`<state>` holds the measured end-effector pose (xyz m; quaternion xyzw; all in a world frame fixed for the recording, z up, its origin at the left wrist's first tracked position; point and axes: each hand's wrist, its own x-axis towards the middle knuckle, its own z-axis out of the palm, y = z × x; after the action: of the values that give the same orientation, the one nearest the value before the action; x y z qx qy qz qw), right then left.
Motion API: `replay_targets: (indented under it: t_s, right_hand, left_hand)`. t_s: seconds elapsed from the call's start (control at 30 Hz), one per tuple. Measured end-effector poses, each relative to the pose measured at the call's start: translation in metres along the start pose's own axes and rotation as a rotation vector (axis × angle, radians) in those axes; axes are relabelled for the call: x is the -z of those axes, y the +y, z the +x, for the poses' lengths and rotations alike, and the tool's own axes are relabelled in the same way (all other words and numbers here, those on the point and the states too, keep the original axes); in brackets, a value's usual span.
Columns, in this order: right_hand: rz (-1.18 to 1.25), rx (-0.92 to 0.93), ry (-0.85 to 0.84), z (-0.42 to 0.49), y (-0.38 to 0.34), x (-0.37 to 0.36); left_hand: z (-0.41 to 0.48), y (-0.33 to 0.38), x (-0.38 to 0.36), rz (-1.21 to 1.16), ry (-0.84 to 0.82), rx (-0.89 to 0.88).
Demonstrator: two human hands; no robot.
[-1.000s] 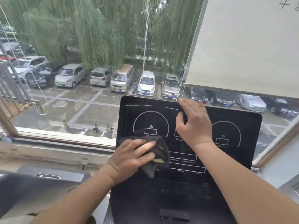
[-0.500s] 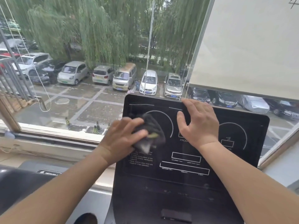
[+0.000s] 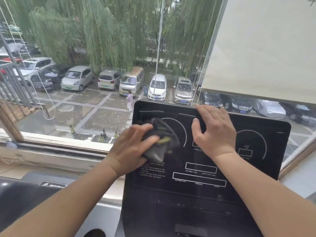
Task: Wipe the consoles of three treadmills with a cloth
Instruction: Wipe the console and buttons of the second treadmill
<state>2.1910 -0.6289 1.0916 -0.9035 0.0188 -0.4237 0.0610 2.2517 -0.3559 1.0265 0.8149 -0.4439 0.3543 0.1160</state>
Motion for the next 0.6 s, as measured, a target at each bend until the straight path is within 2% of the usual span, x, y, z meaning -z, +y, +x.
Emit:
replay_targets:
  t_s: [0.07, 0.13, 0.17, 0.27, 0.33, 0.37, 0.4, 0.5, 0.53, 0.57, 0.6]
  right_hand:
    - [0.001, 0.001, 0.002, 0.0, 0.0, -0.001]
    - [0.008, -0.009, -0.015, 0.0, 0.0, 0.0]
    - [0.012, -0.013, -0.032, 0.0, 0.0, 0.0]
    - [0.027, -0.024, -0.134, 0.002, 0.001, 0.008]
    - [0.083, -0.056, -0.237, 0.006, 0.001, 0.017]
    - [0.14, -0.086, -0.287, 0.007, 0.002, 0.022]
    - [0.201, -0.111, -0.339, 0.008, 0.004, 0.027]
    - [0.222, -0.053, -0.441, 0.012, 0.008, 0.042]
    - [0.188, -0.025, -0.457, 0.015, 0.01, 0.048]
    - [0.139, -0.01, -0.462, 0.019, 0.014, 0.054]
    - [0.08, -0.016, -0.453, 0.023, 0.021, 0.06]
  left_hand:
    - [0.007, 0.016, -0.006, -0.031, 0.15, 0.302]
    - [0.0, 0.044, -0.025, -0.069, 0.198, 0.421]
    - [-0.007, 0.057, -0.033, -0.088, 0.173, 0.379]
    - [-0.028, 0.064, -0.034, -0.096, -0.09, 0.015]
    - [-0.02, 0.047, -0.022, -0.026, -0.148, -0.143]
    - [-0.012, 0.04, -0.018, 0.013, -0.123, -0.149]
    - [-0.003, 0.037, -0.016, 0.026, -0.081, -0.083]
    - [0.014, 0.062, -0.025, -0.038, 0.067, 0.291]
    - [0.016, 0.076, -0.031, -0.051, 0.092, 0.33]
    - [0.017, 0.087, -0.037, -0.068, 0.081, 0.282]
    - [0.017, 0.091, -0.041, -0.07, 0.051, 0.161]
